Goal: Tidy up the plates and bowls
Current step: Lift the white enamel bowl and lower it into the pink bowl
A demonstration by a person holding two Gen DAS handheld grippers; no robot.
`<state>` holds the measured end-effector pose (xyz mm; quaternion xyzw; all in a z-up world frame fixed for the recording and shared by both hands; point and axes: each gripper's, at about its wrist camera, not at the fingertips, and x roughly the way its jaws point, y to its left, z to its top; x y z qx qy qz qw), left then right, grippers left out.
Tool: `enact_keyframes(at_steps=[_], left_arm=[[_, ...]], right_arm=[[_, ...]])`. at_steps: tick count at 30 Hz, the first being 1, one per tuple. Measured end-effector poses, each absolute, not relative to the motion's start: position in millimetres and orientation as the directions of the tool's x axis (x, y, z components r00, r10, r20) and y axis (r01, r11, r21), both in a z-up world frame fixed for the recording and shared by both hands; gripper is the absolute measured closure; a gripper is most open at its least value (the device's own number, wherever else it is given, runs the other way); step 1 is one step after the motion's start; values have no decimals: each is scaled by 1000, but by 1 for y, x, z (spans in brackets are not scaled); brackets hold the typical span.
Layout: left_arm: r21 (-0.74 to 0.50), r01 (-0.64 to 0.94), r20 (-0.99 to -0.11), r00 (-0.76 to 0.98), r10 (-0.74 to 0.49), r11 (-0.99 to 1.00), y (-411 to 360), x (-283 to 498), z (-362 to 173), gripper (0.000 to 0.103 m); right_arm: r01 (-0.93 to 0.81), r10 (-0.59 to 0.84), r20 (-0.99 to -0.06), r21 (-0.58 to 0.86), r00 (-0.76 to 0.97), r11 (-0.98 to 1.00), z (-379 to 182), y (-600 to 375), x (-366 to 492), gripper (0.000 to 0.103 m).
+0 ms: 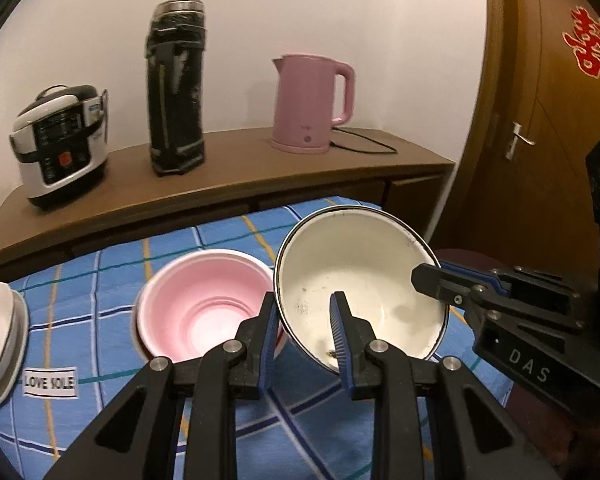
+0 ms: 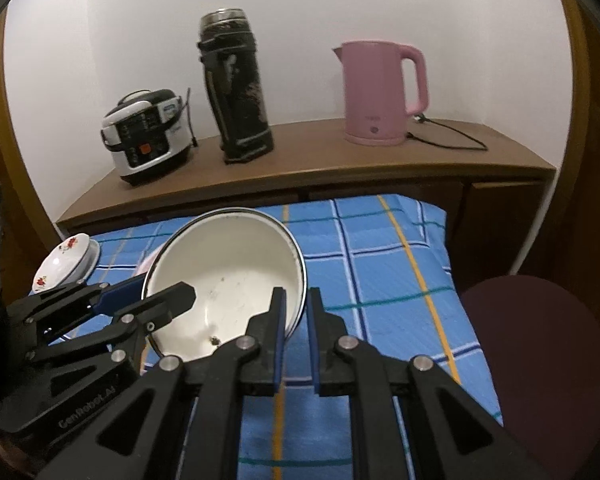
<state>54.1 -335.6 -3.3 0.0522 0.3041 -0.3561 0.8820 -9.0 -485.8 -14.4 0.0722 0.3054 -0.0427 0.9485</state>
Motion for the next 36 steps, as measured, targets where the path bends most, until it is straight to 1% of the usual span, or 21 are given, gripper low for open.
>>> enact_keyframes(at_steps=[13, 36], left_arm=[[-156, 593, -568, 600, -563, 790, -303, 74, 3, 75], [-185, 536, -568, 626, -535, 824, -277, 99, 1, 75]], right_arm=[[59, 9, -585, 96, 811, 994, -7, -455, 14, 92], [6, 39, -597, 73, 801, 997, -4, -428, 40, 91]])
